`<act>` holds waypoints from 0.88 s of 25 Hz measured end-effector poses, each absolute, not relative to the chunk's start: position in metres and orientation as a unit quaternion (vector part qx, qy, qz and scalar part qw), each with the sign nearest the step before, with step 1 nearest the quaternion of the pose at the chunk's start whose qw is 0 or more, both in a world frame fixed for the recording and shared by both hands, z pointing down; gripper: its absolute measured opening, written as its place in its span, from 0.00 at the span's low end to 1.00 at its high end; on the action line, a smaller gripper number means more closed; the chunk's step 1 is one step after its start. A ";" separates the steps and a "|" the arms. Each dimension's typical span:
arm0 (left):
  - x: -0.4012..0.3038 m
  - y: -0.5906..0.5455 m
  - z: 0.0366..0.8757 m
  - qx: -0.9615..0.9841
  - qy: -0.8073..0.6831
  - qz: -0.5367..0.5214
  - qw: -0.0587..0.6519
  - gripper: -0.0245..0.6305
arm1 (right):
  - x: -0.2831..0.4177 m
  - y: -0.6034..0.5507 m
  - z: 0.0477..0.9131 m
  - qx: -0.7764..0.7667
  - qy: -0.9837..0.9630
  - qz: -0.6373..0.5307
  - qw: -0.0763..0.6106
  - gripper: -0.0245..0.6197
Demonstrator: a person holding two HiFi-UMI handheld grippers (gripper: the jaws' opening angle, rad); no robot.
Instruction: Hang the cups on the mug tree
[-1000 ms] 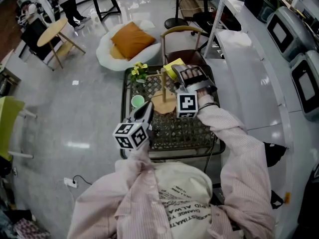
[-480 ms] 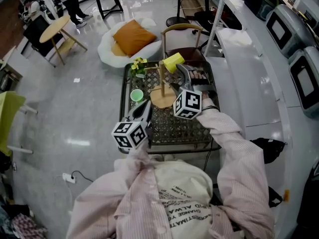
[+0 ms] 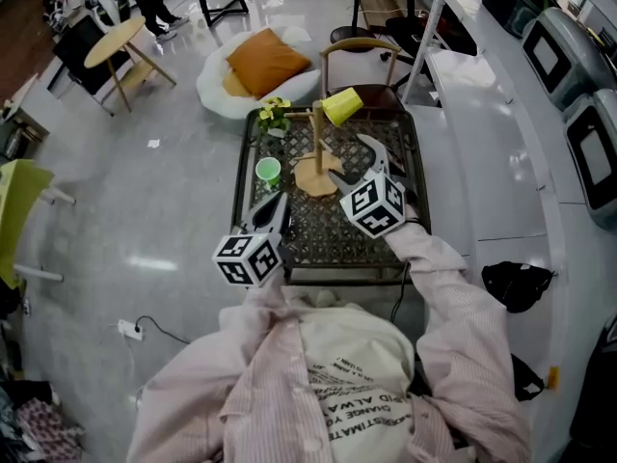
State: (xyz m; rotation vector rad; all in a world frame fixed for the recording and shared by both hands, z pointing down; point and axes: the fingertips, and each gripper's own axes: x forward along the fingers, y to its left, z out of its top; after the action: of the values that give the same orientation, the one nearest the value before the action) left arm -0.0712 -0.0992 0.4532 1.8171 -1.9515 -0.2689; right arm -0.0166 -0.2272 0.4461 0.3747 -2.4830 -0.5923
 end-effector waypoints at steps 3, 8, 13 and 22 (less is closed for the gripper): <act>-0.072 -0.094 0.457 0.657 -0.711 -0.097 0.231 0.03 | -0.013 -0.215 0.458 0.132 -0.937 -0.175 0.272 0.55; -0.076 -0.083 0.465 0.653 -0.712 -0.091 0.240 0.03 | -0.013 -0.193 0.479 0.116 -0.948 -0.122 0.270 0.55; -0.086 -0.067 0.476 0.650 -0.710 -0.081 0.256 0.03 | -0.019 -0.166 0.503 0.102 -0.954 -0.076 0.272 0.55; -0.107 -0.038 0.502 0.658 -0.691 -0.057 0.293 0.03 | -0.033 -0.105 0.559 0.084 -0.948 0.050 0.302 0.55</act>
State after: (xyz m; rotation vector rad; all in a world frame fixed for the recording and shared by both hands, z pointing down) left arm -0.1066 -0.0375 0.5019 1.7530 -1.8416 -0.1526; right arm -0.0326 -0.1047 0.5588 0.2240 -2.5147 0.1337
